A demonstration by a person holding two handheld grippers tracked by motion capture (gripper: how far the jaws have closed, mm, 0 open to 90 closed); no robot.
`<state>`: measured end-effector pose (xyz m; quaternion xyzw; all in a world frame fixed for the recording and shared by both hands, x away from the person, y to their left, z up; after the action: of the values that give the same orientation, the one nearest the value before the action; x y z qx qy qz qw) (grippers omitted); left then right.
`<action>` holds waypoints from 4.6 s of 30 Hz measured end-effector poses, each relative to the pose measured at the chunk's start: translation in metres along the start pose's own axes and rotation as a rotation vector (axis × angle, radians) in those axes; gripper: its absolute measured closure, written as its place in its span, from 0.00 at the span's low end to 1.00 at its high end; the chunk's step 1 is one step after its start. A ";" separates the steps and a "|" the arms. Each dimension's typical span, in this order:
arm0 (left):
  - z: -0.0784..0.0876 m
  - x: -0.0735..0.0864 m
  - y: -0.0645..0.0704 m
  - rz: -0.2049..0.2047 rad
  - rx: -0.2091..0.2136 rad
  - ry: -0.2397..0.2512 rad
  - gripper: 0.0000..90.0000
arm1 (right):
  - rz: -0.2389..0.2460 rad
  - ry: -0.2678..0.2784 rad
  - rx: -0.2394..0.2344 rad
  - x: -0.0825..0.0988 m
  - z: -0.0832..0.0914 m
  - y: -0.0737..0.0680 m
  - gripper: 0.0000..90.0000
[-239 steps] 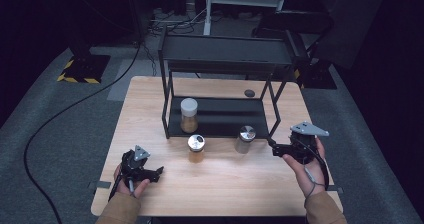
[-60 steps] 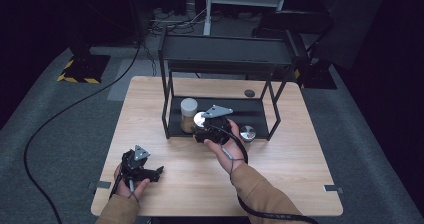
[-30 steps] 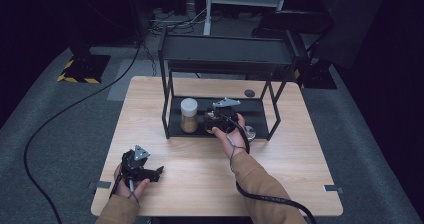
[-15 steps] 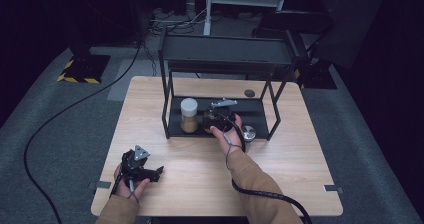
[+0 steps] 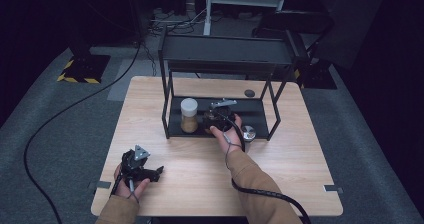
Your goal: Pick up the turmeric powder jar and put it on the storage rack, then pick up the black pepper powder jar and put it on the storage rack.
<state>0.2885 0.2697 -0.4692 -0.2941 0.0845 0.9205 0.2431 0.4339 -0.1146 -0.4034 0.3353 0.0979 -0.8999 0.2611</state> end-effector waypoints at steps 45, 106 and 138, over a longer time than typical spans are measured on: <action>0.000 0.000 0.000 0.000 -0.001 0.000 0.00 | 0.009 0.145 0.045 0.035 0.125 0.023 0.07; 0.000 0.000 0.000 0.001 -0.002 0.001 0.00 | -0.050 0.065 0.035 0.116 0.102 0.046 0.05; 0.000 0.000 0.001 0.004 -0.005 0.000 0.00 | -0.033 0.059 0.040 0.128 0.054 0.059 0.20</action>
<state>0.2886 0.2687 -0.4693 -0.2948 0.0828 0.9210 0.2407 0.3539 -0.2357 -0.4467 0.3652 0.0928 -0.8956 0.2363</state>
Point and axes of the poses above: each handheld gripper's, and its own axes: z roughly backward along the jaws, x roughly out of its underside, y roughly to its right, the point moved 3 cm from there along -z, roughly forward along the jaws, and after that the axes turned 8 degrees about -y, right-handed, at the moved point
